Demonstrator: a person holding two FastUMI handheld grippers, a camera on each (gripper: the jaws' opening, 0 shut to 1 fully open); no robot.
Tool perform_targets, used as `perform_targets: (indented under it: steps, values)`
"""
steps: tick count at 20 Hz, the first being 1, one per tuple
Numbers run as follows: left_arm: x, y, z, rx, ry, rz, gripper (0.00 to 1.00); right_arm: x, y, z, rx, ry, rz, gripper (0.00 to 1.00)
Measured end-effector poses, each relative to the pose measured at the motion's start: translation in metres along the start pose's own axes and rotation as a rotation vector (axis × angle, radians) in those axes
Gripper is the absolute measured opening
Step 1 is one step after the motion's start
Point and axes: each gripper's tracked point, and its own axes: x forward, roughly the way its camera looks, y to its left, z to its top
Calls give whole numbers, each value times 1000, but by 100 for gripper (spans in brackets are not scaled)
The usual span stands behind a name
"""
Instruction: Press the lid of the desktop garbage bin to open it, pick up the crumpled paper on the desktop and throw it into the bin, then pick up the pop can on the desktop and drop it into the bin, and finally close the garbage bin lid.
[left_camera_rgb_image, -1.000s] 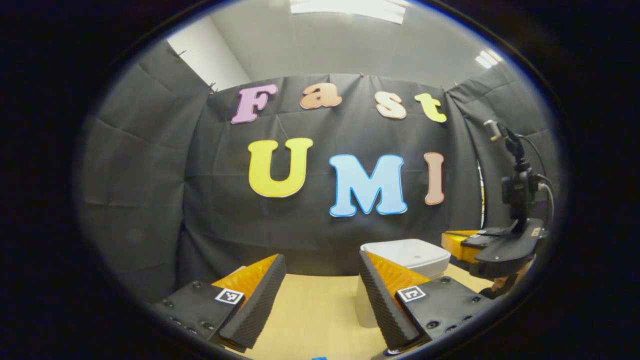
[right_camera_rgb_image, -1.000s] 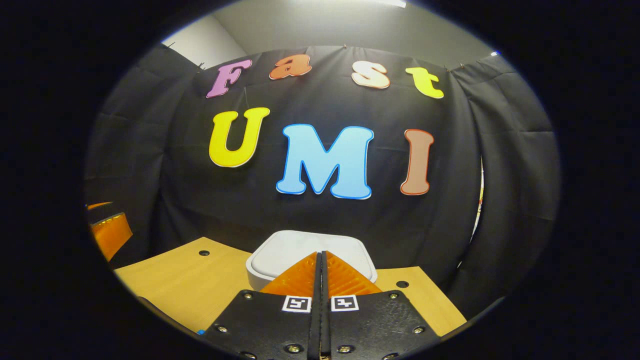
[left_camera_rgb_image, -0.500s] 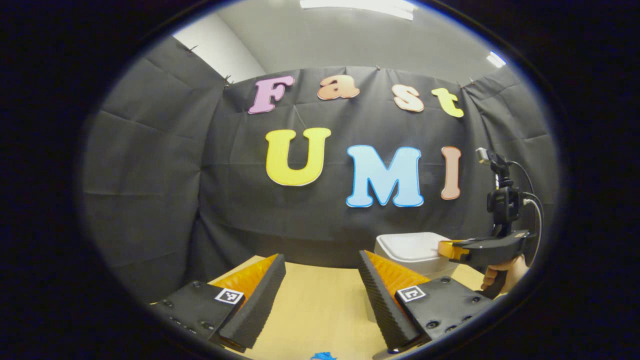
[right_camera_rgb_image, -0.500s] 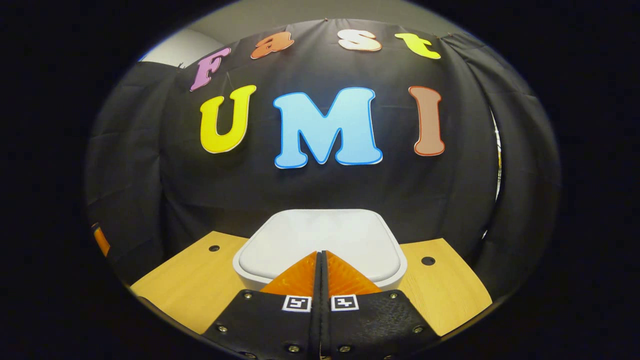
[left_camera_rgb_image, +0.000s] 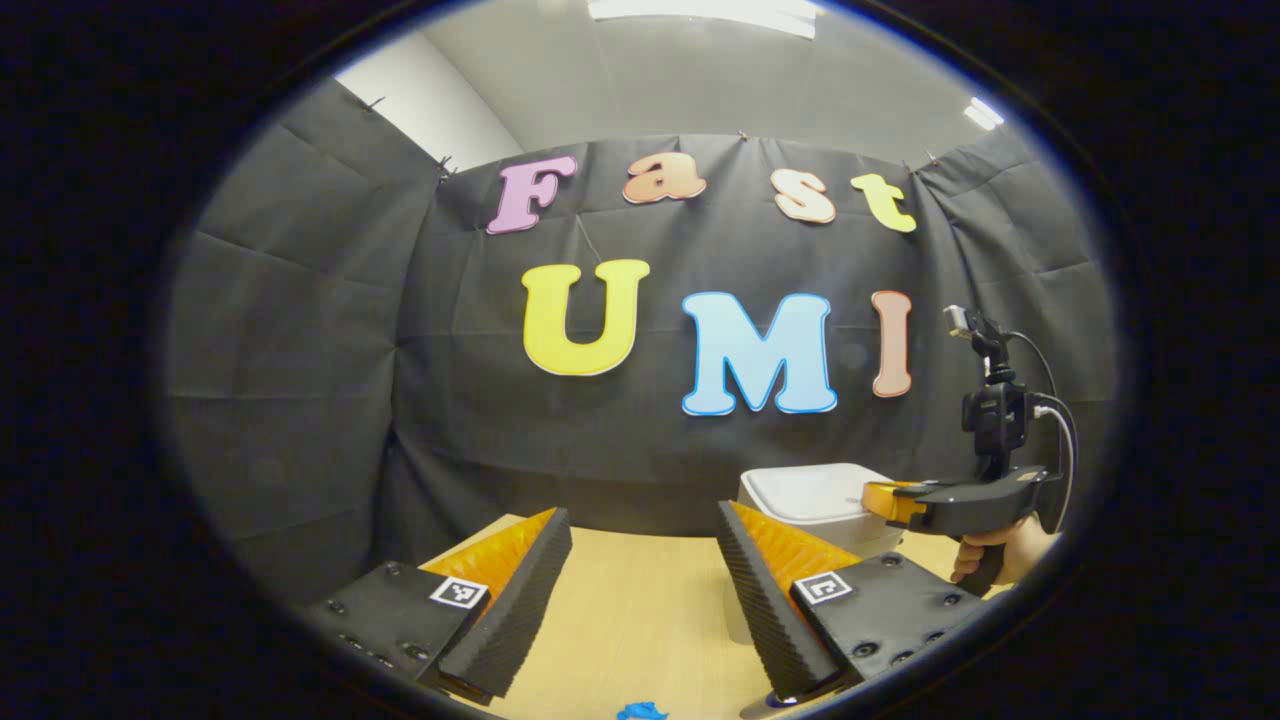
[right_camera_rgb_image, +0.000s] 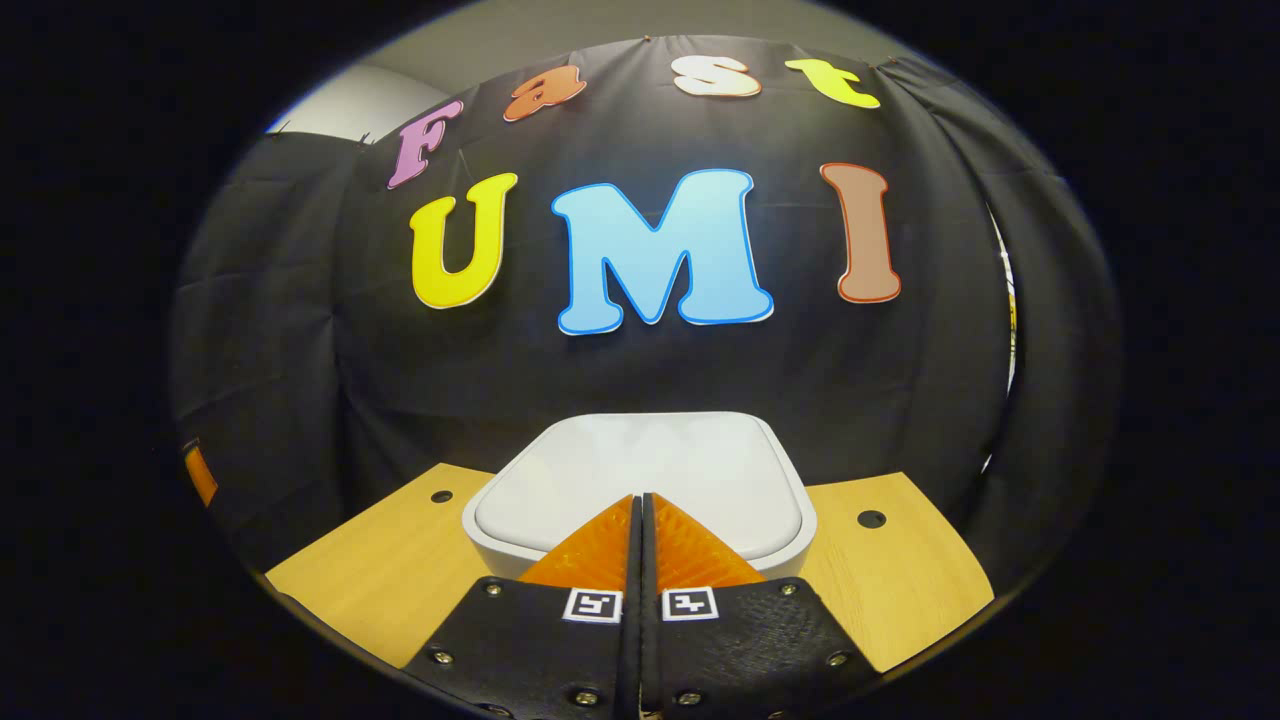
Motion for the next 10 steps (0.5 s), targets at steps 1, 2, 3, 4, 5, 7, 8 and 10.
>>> perform_targets:
  steps: [1,2,3,4,5,7,8,10]
  values:
    - [-1,-1,0,-3,0,0,95,-1,-1,-1,0,-1,2,1]
    - [-2,-1,-1,-8,0,0,95,0,-1,-1,-11,-5,-1,1]
    - [-2,-1,0,-13,-1,3,95,-1,-1,-1,-34,-13,-8,1]
    - [-4,0,-1,-16,-1,5,95,-1,0,1,-65,-20,-20,1]
    - [-6,2,0,-18,-1,11,95,-1,1,0,-100,-26,-35,1]
    - [-9,6,-1,-27,0,24,95,0,2,3,-155,-29,-59,1]
    - [-11,9,0,-32,-4,31,95,0,3,5,-166,-27,-58,0]
    - [-15,14,4,-42,-14,46,95,-2,3,12,-143,-15,-45,1]
